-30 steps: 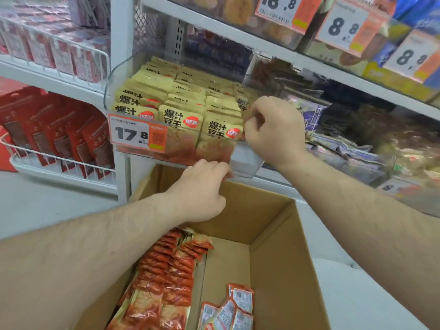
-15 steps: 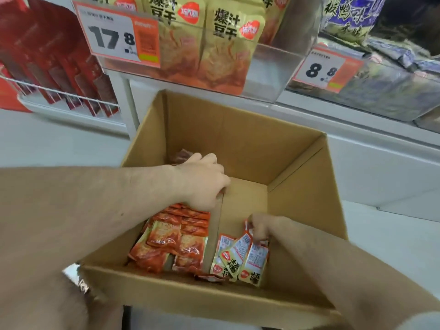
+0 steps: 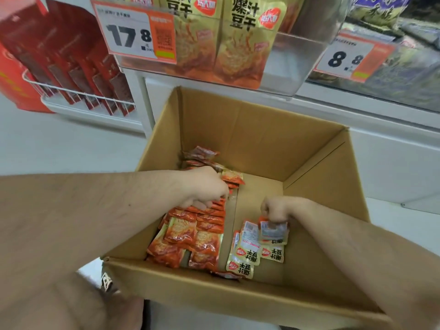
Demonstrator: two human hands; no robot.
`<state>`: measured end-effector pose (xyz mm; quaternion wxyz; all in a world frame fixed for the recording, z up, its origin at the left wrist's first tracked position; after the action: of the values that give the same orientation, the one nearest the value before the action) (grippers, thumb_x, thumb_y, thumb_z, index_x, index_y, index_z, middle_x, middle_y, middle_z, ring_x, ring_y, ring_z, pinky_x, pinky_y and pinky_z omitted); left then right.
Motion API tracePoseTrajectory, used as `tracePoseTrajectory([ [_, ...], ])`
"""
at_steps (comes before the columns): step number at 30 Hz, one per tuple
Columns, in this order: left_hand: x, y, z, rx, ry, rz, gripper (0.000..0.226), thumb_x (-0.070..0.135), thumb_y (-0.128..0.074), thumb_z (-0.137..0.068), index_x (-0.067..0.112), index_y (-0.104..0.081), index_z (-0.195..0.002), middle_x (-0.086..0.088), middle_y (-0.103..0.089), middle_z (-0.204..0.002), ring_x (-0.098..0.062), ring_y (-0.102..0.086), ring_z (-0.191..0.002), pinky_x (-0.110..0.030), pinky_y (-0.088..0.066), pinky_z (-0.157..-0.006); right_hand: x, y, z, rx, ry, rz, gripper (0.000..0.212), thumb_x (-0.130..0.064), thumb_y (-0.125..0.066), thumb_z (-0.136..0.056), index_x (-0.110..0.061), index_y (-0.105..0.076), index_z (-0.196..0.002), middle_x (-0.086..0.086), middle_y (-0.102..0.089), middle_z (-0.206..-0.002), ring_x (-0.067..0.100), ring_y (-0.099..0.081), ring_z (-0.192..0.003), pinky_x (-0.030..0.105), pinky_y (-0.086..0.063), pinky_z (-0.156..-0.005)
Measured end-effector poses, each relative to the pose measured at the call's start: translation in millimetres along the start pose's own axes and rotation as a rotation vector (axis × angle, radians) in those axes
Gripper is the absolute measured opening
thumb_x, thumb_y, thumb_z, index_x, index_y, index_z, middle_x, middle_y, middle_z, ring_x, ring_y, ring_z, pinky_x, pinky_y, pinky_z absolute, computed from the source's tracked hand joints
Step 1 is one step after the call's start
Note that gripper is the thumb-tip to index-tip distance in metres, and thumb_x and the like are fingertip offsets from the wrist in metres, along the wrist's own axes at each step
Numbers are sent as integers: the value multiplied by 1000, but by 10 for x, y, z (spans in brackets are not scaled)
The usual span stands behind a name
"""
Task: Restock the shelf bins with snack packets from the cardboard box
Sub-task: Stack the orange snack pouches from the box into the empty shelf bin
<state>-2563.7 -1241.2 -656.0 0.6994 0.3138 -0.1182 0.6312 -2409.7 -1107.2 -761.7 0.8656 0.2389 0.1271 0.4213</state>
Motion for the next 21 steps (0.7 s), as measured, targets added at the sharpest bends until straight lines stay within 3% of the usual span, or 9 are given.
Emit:
tracePoseTrajectory([
  [3,-180,-42,39,-152,261,343,60,42,-52,-99,0,-43,-141,-22,-57,-134,-39,-58,-118,-46,-50,-91,-267,553,413,394,114,-250,21,-3,-60,-81,-20,-57,-69,-8,-53,-66,13,-51,-66,21,-38,-50],
  [6,-250,-49,4,-184,355,590,86,61,-50,-92,-6,-38,-144,-29,-48,-143,-45,-52,-125,-50,-51,-79,-723,738,816,629,325,-430,33,-11,-73,-80,-24,-50,-62,-11,-51,-66,10,-46,-63,19,-35,-56],
  [8,-240,-19,-35,-128,279,655,59,48,-51,-97,-2,-55,-128,-26,-58,-131,-39,-60,-117,-45,-54,-74,-954,763,951,679,455,-452,27,-10,-76,-79,-20,-54,-66,-8,-53,-68,8,-46,-61,22,-38,-60],
  [10,-218,73,-65,16,162,645,18,13,-49,-99,1,-63,-102,-18,-71,-95,-29,-69,-87,-38,-59,-65,-1095,758,1004,703,577,-406,15,-11,-79,-76,-15,-64,-75,-8,-56,-73,7,-51,-65,24,-42,-64],
  [11,-234,148,-89,118,129,616,14,0,-49,-96,1,-63,-95,-16,-69,-82,-26,-67,-75,-36,-59,-60,-1118,763,1007,729,620,-399,15,-15,-81,-74,-13,-67,-80,-7,-58,-77,9,-53,-70,23,-43,-67],
  [13,-277,301,-171,265,90,538,14,-8,-55,-89,2,-62,-94,-14,-66,-84,-25,-65,-71,-33,-57,-58,-988,769,884,768,577,-544,23,-25,-83,-75,-10,-69,-88,-2,-62,-82,11,-56,-75,21,-44,-70],
  [16,-295,383,-251,263,70,452,24,-5,-58,-80,8,-62,-100,-13,-68,-101,-24,-62,-82,-35,-47,-69,-555,555,359,704,260,-625,25,-31,-75,-82,-9,-65,-89,-3,-61,-80,13,-55,-74,28,-46,-72],
  [18,-282,357,-273,217,53,390,30,-4,-54,-78,17,-61,-99,-11,-63,-97,-24,-54,-82,-39,-37,-69,-295,221,-71,497,91,-398,22,-28,-68,-84,-11,-63,-96,0,-63,-89,19,-59,-84,29,-50,-76],
  [21,-224,312,-254,178,12,330,30,-9,-56,-84,18,-60,-98,-14,-64,-96,-25,-56,-84,-38,-37,-71,-65,-234,-477,242,-49,-106,54,-39,-72,-77,-16,-57,-123,5,-62,-118,26,-58,-108,34,-52,-89],
])
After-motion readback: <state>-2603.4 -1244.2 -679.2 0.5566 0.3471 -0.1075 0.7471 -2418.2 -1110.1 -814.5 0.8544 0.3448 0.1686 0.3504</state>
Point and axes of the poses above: each hand's wrist, its own z-axis away from the middle knuckle, its own y-axis out of the back of the hand, x = y × z, the point moved 5 cm from there along -z, towards the middle knuckle
